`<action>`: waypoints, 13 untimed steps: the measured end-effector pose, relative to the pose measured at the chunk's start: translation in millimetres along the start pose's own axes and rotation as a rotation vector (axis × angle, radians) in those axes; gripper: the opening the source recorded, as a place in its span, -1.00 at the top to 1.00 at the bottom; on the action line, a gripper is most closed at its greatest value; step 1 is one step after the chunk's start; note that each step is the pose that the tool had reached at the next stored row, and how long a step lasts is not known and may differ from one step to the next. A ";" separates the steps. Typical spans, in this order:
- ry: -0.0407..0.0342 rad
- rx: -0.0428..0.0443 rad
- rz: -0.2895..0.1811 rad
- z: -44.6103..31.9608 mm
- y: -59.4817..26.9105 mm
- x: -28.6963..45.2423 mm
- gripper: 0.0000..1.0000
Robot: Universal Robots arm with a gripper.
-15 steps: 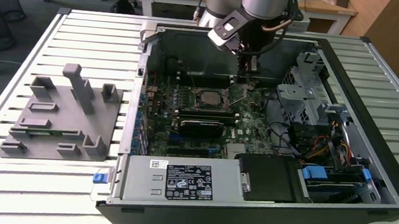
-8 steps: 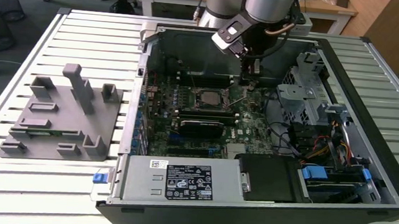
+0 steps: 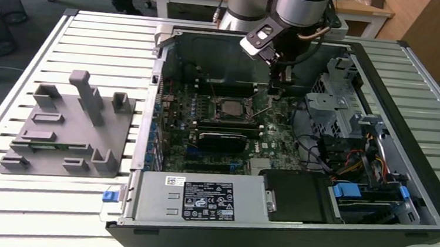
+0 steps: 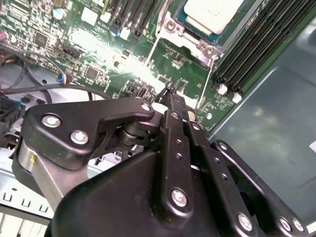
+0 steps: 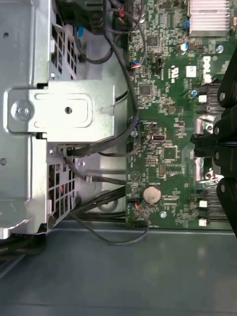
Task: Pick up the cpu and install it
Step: 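Close the cpu cover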
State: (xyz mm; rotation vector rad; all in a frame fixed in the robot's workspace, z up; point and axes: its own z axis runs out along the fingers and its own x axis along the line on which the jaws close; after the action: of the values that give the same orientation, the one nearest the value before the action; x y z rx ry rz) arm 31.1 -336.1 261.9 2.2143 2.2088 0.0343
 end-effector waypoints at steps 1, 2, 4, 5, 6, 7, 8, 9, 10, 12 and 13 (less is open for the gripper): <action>0.0000 0.0000 0.000 0.9 0.7 1.0 0.79; -0.0001 0.0000 0.000 1.7 1.5 1.7 0.79; 0.0001 0.0000 0.000 3.5 3.5 3.0 0.79; -0.0001 0.0001 0.000 4.3 4.5 3.6 0.79; 0.0000 0.0001 0.000 5.1 5.4 4.2 0.79; -0.0002 0.0001 0.000 5.9 6.4 4.7 0.79; -0.0003 0.0002 0.000 6.5 7.4 5.1 0.79; -0.0002 0.0002 0.000 7.0 8.7 5.4 0.79; -0.0002 0.0003 0.000 7.4 10.2 5.8 0.79; -0.0002 0.0004 0.000 8.2 13.3 6.4 0.79; -0.0001 0.0004 0.000 8.6 14.7 6.8 0.79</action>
State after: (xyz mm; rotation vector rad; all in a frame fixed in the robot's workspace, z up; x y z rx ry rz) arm 46.0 -329.4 253.7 2.2145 2.2090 0.0337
